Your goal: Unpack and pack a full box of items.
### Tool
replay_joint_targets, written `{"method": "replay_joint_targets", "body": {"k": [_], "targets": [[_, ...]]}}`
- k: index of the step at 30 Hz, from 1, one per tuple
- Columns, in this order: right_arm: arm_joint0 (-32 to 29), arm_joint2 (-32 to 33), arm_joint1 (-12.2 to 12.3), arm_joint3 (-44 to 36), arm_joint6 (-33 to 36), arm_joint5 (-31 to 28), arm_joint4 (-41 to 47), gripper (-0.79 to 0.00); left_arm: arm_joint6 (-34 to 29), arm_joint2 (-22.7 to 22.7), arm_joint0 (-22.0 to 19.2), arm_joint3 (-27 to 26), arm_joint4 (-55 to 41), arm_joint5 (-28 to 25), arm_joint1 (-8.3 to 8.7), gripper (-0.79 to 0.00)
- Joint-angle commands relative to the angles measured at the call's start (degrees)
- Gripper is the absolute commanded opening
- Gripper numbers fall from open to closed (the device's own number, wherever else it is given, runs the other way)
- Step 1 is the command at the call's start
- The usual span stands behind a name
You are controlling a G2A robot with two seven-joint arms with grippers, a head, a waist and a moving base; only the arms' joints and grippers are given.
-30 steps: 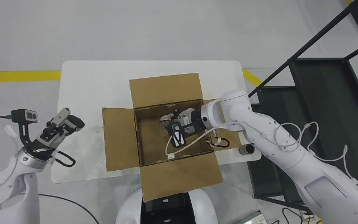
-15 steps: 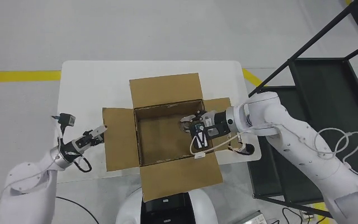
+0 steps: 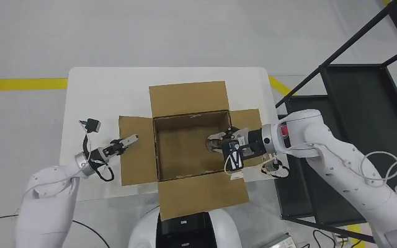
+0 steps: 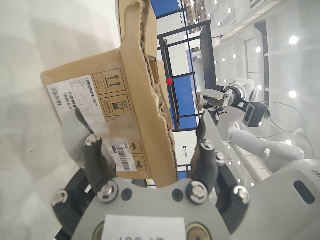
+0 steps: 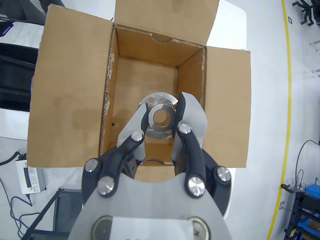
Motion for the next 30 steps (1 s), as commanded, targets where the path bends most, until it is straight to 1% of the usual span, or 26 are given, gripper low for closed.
{"method": "replay_joint_targets", "body": {"k": [1,9,16,23,27,29,30], "targets": [[-1.07,0.76,0.28,-0.63,-0.21,0.00,-0.07,-0.785,0.02,0.16,-0.42,0.19,0.02,-0.12,0.12,-0.785],[-4.94,3.18,1.00,-2.04,-1.47,0.00,-0.46,-0.785,1.50,0.11,-1.91,1.73,-1.76,0.47,0.55,-0.785],[-5.76,3.68,1.05,-2.09,-3.33,0.00,-1.38,-0.785,3.04,-0.82,-3.42,3.21,-4.48,0.99,0.93,-0.785],[-5.45,2.96,0.87,-1.17,-4.69,0.00,-2.25,-0.785,7.72,-3.79,-5.10,5.82,-5.23,0.33,1.48,-0.785],[-4.65,2.00,0.65,-0.53,-5.10,0.00,-2.54,-0.785,8.74,-5.65,-5.70,7.79,-4.35,-0.18,1.98,-0.785],[-4.23,1.51,0.54,-0.15,-5.25,0.00,-2.60,-0.785,8.40,-6.30,-5.71,8.31,-3.98,-1.66,2.22,-0.785],[-4.04,1.27,0.49,0.03,-5.30,0.00,-2.59,-0.785,8.56,-6.74,-5.64,8.97,-4.03,-1.54,2.34,-0.785]]}}
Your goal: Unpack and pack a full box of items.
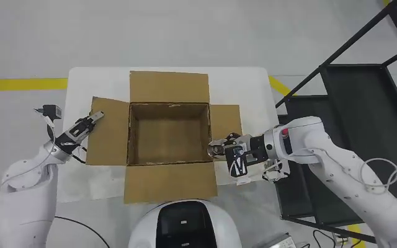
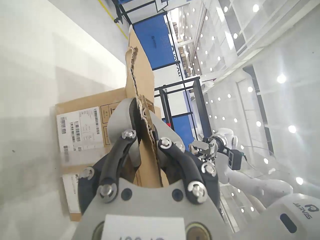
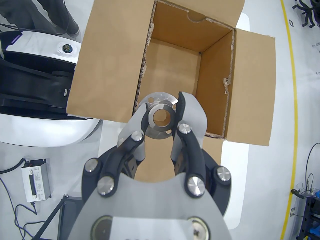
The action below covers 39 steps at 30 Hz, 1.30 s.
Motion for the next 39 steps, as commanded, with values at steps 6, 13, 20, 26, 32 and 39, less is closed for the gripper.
{"method": "replay_joint_targets", "body": {"k": [6,13,20,26,32,39], "targets": [[1.31,-1.61,-0.38,0.72,0.35,0.00,0.49,-0.785,-0.21,-2.49,0.55,1.66,0.66,-0.04,0.86,0.000],[3.21,-3.60,-0.96,1.29,1.84,0.19,2.13,-0.785,0.22,-3.00,0.62,1.69,0.75,-0.24,0.98,0.000],[3.21,-3.60,-0.96,1.29,1.84,0.19,2.13,-0.785,0.22,-3.00,0.62,1.69,0.75,-0.24,0.98,0.000],[3.21,-3.60,-0.96,1.29,1.84,0.19,2.13,-0.785,0.22,-3.00,0.62,1.69,0.75,-0.24,0.98,0.000],[3.21,-3.60,-0.96,1.29,1.84,0.19,2.13,-0.785,0.22,-3.00,0.62,1.69,0.75,-0.24,0.98,0.000],[0.51,0.83,-0.08,3.08,1.20,0.27,1.23,-0.785,0.22,-3.00,0.62,1.69,0.75,-0.24,0.98,0.000]]}}
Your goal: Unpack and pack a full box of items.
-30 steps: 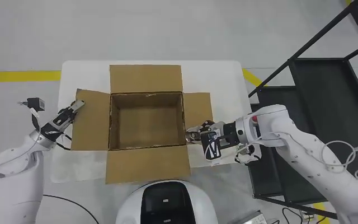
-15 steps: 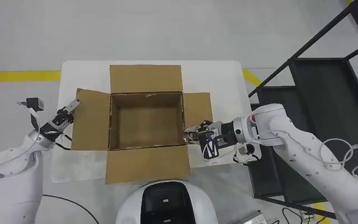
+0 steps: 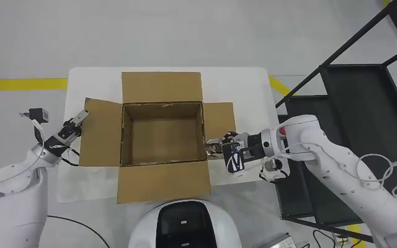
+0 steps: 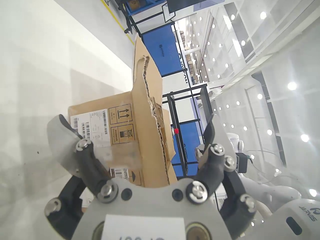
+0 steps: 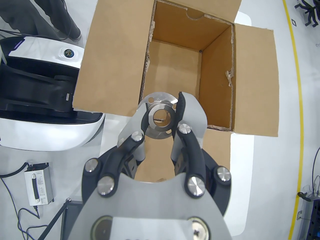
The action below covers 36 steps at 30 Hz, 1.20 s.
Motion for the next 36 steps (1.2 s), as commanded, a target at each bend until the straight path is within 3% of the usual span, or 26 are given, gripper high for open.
{"method": "replay_joint_targets", "body": {"k": [1,9,21,26,36], "targets": [[-2.10,3.45,0.74,0.77,0.29,-0.13,0.21,-0.785,0.00,0.00,0.00,0.00,0.00,0.00,0.00,0.000],[-15.34,14.93,3.06,2.02,1.09,3.17,-1.18,-0.785,0.00,0.00,0.00,0.00,0.00,0.00,0.00,0.000],[-35.46,27.16,3.73,0.92,-8.59,10.79,-9.85,-0.785,0.00,0.00,0.00,0.00,0.00,0.00,0.00,0.000],[-39.46,29.17,3.55,1.16,-10.89,11.85,-11.18,-0.785,0.00,0.00,0.00,0.00,0.00,0.00,0.00,0.000],[-39.62,29.27,3.53,1.23,-10.94,12.01,-11.24,-0.785,0.00,0.00,0.00,0.00,0.00,0.00,0.00,0.000]]}}
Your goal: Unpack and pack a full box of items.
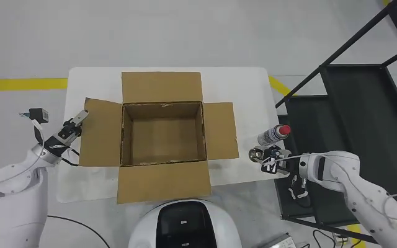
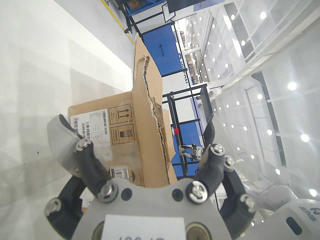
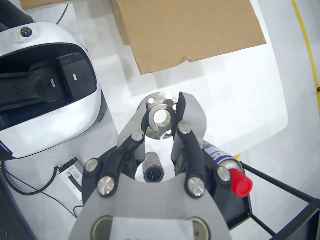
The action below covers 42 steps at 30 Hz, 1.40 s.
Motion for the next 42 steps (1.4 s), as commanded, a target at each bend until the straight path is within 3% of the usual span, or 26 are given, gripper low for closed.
{"method": "replay_joint_targets", "body": {"k": [1,7,17,28,42], "targets": [[0.00,0.00,0.00,0.00,0.00,0.00,0.00,-0.785,0.00,0.00,0.00,0.00,0.00,0.00,0.00,0.000],[0.07,-1.04,-0.24,0.72,0.37,1.52,-0.51,-0.785,0.00,0.00,0.00,0.00,0.00,0.00,0.00,0.000],[2.94,-9.76,-1.72,6.62,-1.89,4.73,-3.60,-0.785,0.00,0.00,0.00,0.00,0.00,0.00,0.00,0.000],[13.58,-23.10,-5.05,17.52,-5.13,11.00,-8.87,-0.785,0.00,0.00,0.00,0.00,0.00,0.00,0.00,0.000],[25.54,-35.04,-9.97,32.22,-6.62,12.62,-7.81,-0.785,0.00,0.00,0.00,0.00,0.00,0.00,0.00,0.000]]}}
